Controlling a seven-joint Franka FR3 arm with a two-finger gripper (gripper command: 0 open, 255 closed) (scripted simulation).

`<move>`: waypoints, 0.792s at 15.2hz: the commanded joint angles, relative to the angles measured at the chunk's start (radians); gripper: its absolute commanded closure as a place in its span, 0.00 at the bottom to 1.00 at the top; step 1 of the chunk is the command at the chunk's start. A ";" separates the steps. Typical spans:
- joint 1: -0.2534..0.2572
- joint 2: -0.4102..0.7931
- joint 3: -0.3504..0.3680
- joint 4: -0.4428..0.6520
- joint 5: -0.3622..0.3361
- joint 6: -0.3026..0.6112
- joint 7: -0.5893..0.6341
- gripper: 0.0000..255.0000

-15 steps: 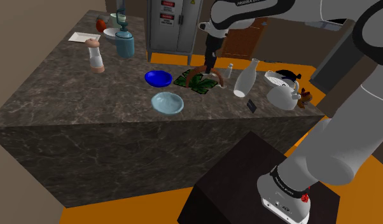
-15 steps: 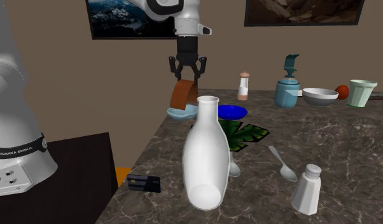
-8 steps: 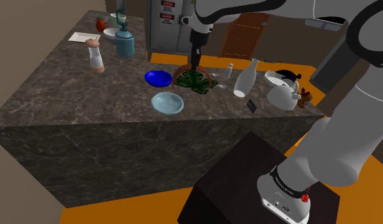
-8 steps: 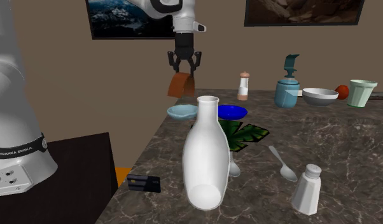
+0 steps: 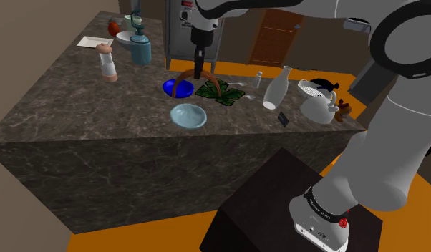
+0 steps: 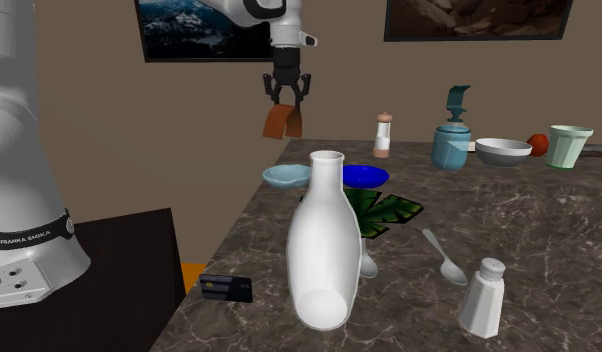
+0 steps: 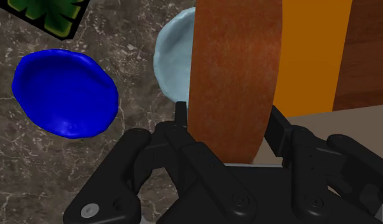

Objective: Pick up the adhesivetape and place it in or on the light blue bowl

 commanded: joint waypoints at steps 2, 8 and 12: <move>0.005 0.005 0.003 -0.024 0.000 0.030 0.008 1.00; 0.005 0.020 0.004 -0.086 0.002 0.106 0.007 1.00; 0.004 0.034 0.004 -0.121 0.004 0.155 0.005 1.00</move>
